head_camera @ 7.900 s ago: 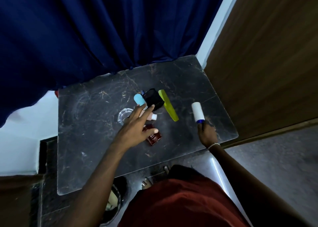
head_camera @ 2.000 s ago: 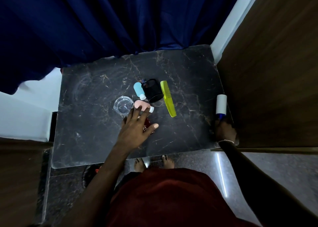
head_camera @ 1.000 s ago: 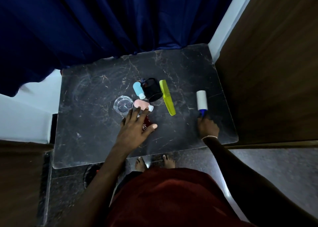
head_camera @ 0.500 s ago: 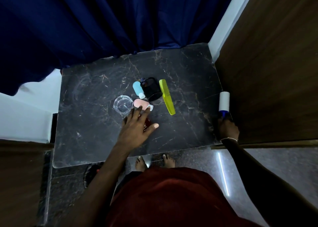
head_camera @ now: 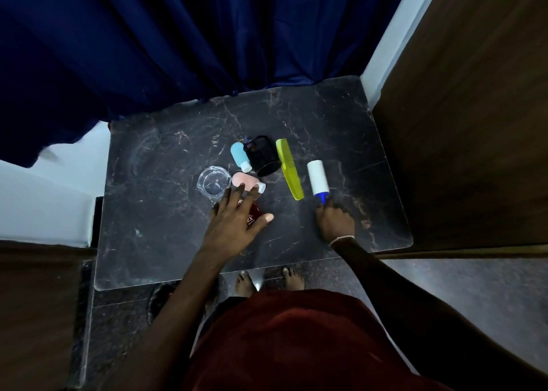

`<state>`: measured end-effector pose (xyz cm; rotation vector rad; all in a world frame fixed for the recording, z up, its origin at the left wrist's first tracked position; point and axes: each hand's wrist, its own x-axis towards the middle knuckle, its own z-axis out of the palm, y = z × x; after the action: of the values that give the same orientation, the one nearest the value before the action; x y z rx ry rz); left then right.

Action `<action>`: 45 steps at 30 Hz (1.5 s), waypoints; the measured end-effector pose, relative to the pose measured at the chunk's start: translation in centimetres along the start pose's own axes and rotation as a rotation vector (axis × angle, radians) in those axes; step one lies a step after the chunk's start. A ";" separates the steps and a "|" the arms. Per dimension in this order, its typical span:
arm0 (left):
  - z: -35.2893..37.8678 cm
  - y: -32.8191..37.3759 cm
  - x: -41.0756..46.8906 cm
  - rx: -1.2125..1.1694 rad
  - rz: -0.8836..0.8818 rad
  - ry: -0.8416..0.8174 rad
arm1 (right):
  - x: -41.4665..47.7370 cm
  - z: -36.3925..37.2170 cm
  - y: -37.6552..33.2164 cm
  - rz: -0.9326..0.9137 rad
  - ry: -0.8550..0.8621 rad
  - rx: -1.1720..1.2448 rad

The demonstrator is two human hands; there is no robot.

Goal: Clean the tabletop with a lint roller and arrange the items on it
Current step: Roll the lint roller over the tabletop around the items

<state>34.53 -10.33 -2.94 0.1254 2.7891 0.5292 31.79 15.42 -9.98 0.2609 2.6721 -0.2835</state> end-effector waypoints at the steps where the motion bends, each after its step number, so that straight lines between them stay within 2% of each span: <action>1: 0.0 0.0 0.0 0.000 -0.002 -0.001 | -0.1 0.3 -0.7 -0.020 -0.012 -0.013; 4: -0.1 -0.1 0.1 0.004 -0.005 -0.006 | -0.3 0.9 -2.1 -0.057 -0.041 -0.020; 8: 0.0 -0.2 0.1 0.018 -0.008 -0.002 | 0.0 0.8 -1.3 -0.003 -0.005 -0.017; 16: 0.4 0.9 0.7 -0.002 -0.002 0.004 | 1.6 -0.9 6.2 0.206 0.082 0.101; 21: 0.9 1.8 1.1 -0.007 0.004 0.022 | 1.7 -1.7 11.2 0.267 0.126 0.106; 25: 1.1 2.0 1.2 -0.004 -0.001 0.034 | 1.8 -1.8 12.3 0.276 0.129 0.107; 31: 1.2 1.7 1.0 -0.004 0.004 0.032 | 1.6 -1.5 9.5 0.241 0.114 0.101; 45: -1.5 -2.7 0.3 0.025 0.010 0.015 | 0.0 0.8 -3.3 0.068 0.037 0.021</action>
<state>33.70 -13.36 -2.71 0.1413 2.8115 0.4999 31.39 12.03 -10.11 0.3665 2.6911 -0.2877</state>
